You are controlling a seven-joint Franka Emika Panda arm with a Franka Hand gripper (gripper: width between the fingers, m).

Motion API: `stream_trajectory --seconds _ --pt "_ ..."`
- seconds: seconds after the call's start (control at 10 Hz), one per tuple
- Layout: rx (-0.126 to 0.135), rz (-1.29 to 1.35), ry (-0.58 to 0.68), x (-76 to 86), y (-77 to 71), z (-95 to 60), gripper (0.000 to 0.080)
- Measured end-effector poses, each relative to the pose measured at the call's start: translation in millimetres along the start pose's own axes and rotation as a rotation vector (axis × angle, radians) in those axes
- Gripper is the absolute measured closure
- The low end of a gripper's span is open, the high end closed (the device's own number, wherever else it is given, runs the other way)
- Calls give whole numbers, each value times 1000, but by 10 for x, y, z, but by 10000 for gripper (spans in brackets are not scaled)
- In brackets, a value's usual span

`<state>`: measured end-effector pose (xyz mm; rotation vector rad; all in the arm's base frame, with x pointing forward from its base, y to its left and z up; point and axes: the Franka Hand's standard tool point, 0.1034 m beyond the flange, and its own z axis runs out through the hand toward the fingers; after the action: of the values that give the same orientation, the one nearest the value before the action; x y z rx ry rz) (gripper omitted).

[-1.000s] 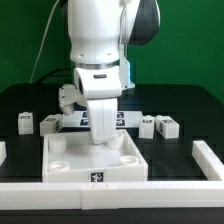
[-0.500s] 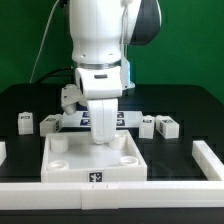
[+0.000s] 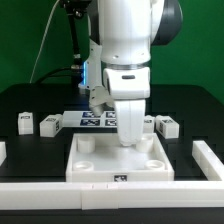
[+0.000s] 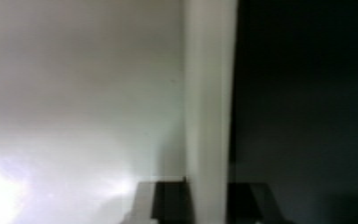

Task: Assemble one leg

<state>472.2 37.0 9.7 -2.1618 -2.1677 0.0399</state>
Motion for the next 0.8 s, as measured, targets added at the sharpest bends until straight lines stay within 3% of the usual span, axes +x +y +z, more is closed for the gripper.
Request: stream_trajectory --seconds 0.4,0.8 --pt "-17 43 9 432 129 -34 736" --pt "-23 38 14 496 199 -24 736"
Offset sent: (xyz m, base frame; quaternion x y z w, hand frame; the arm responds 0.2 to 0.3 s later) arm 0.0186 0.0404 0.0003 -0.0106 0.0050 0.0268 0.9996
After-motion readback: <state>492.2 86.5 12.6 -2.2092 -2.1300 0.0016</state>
